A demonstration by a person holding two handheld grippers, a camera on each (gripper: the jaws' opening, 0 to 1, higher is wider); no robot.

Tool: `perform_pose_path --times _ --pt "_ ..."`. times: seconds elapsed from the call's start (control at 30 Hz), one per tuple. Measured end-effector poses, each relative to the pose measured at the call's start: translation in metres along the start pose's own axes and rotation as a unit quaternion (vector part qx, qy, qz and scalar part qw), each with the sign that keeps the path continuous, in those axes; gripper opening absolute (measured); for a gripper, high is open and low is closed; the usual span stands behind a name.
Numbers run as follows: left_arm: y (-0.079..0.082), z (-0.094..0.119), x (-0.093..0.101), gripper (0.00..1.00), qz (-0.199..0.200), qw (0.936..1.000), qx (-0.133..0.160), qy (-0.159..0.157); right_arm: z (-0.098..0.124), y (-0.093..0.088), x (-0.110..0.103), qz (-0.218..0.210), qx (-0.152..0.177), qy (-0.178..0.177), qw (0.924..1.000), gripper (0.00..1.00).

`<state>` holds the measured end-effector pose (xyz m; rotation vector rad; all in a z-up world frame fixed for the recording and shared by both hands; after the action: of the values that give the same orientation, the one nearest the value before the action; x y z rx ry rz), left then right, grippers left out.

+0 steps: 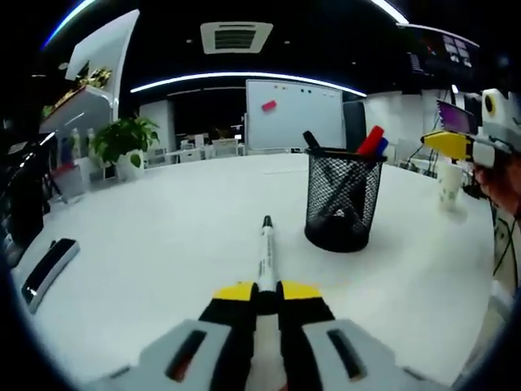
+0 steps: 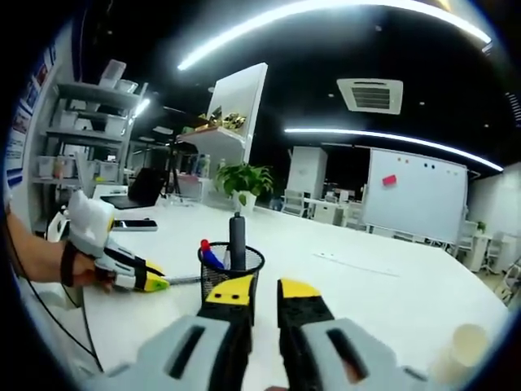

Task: Place the scattered laser pointers and whiteboard markers into the pen holder and stack the scattered paper cups together

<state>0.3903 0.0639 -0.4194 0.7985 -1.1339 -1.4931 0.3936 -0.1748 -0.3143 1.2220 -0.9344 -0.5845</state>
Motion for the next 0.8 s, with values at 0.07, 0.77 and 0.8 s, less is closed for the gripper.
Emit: perform_pose_path --times 0.07,0.77,0.8 --pt "0.0 -0.001 -0.001 0.12 -0.003 1.0 0.0 -0.003 -0.001 0.0 -0.001 -0.001 0.0 0.0 1.0 0.12" --pt "0.019 0.004 0.004 0.12 -0.022 0.9977 0.048 -0.042 0.002 -0.009 -0.004 -0.009 -0.007 -0.003 0.9999 0.12" --pt "0.018 0.003 0.002 0.12 -0.026 0.9977 0.049 -0.039 0.002 -0.009 -0.004 -0.008 -0.008 -0.003 0.9999 0.12"
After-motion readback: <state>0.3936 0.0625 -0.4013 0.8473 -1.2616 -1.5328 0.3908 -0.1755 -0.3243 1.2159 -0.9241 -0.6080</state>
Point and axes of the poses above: the point that each gripper's makers call its tool centre point, and the gripper's own axes: z roughly backward along the fingers, x roughly to its right, y roughly out of its top, the point moved 5 cm from there along z, roughly backward along the fingers, and after that the axes turned 6 degrees about z, right-handed, at the moved point
